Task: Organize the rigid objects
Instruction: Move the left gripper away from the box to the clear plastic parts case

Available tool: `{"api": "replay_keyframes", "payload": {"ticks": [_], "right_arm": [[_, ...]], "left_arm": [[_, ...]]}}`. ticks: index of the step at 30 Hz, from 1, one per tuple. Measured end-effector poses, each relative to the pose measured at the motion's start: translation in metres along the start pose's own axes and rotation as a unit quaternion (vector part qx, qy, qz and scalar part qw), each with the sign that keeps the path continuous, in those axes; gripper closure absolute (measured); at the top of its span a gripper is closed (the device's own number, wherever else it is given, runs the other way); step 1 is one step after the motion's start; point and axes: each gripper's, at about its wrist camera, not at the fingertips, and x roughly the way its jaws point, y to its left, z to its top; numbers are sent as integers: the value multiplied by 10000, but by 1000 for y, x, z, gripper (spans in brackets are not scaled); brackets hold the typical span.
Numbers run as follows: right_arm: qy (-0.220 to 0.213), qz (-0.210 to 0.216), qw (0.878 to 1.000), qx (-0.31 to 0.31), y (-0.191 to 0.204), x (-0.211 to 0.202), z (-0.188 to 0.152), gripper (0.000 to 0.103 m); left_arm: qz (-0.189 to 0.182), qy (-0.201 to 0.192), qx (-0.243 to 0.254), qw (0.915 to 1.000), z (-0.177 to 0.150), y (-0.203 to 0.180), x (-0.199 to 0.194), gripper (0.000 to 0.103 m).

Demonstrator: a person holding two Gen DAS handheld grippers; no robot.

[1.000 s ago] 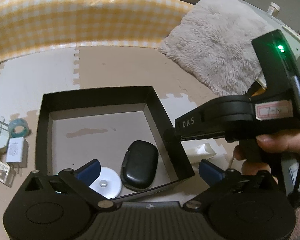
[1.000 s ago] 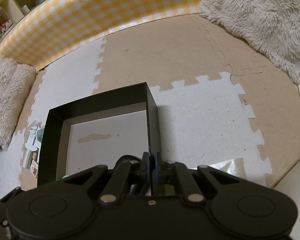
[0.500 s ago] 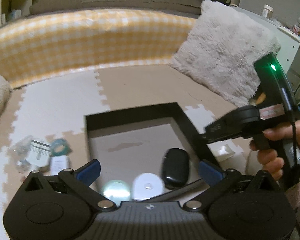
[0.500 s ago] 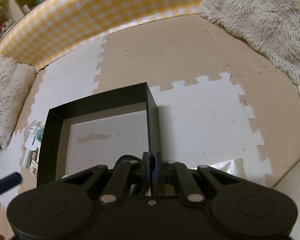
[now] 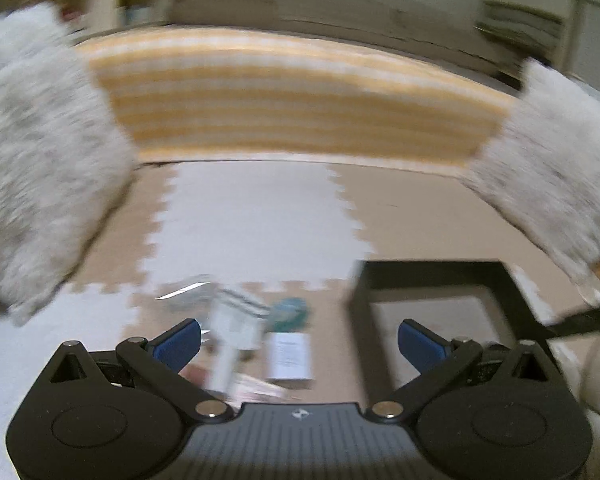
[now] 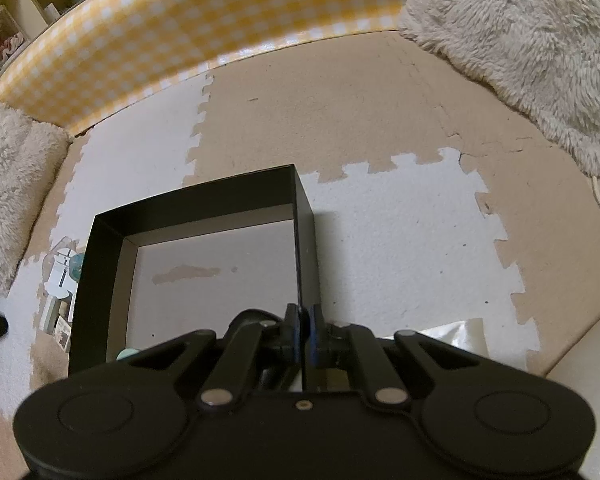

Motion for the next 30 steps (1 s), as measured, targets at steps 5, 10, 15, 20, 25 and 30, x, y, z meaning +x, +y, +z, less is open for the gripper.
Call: {"api": "replay_keyframes", "payload": {"ticks": [5, 10, 15, 20, 25, 30], "right_arm": [[6, -106, 9999, -101, 4, 1, 0, 98], [15, -115, 9999, -99, 3, 2, 0, 98], [3, -162, 9998, -147, 6, 2, -1, 98], [0, -221, 9995, -219, 9, 2, 0, 99], [2, -247, 9994, -237, 10, 2, 0, 99], [4, -301, 9991, -297, 12, 3, -1, 99]], "left_arm": [[563, 11, -621, 9965, 0, 49, 24, 0], [1027, 123, -1023, 9894, -5, 88, 45, 0], [1154, 264, -1311, 9843, -11, 106, 67, 0], [1269, 332, -1203, 9840, -17, 100, 89, 0], [1166, 326, -1315, 9839, -17, 100, 102, 0], [992, 291, -1099, 9886, -13, 89, 112, 0]]}}
